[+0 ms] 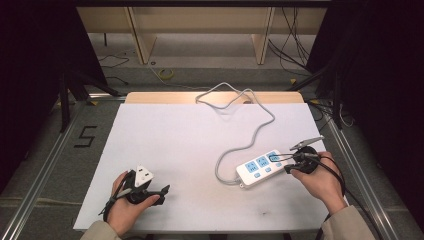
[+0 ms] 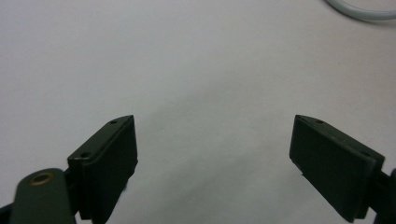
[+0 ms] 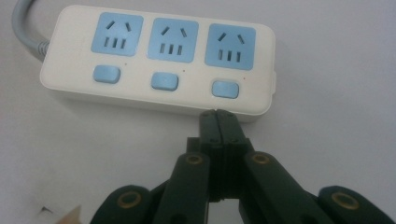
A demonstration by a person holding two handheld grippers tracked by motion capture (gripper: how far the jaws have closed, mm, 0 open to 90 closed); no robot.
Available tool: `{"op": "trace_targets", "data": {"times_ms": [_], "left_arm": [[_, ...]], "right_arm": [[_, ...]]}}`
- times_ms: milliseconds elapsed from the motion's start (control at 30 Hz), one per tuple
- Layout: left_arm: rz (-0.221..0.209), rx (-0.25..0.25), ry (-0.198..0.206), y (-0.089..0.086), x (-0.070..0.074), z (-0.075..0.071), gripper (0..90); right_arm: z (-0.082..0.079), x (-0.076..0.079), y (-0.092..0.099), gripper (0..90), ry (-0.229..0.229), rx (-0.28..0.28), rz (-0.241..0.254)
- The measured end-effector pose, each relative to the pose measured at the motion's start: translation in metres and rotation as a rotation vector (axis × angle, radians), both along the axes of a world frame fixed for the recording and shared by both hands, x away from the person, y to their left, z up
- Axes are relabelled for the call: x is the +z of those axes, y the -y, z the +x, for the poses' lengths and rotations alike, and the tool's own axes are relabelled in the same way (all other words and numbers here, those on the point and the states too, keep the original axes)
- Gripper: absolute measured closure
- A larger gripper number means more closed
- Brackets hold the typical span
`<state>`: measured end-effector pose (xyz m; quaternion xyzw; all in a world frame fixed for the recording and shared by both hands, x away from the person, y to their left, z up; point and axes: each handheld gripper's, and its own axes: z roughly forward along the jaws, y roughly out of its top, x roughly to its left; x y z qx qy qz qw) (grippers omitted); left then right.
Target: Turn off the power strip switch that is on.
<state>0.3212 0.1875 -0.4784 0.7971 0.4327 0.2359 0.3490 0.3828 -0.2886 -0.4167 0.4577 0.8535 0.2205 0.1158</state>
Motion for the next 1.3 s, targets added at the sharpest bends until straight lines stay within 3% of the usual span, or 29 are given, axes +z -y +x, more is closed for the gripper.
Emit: {"op": "trace_targets", "data": {"times_ms": [1300], "left_arm": [[0.004,-0.001,0.005,0.0,0.0,0.0,14.8]], "right_arm": [[0.018,0.002,-0.003,90.0,-0.038,0.002,-0.029]]}}
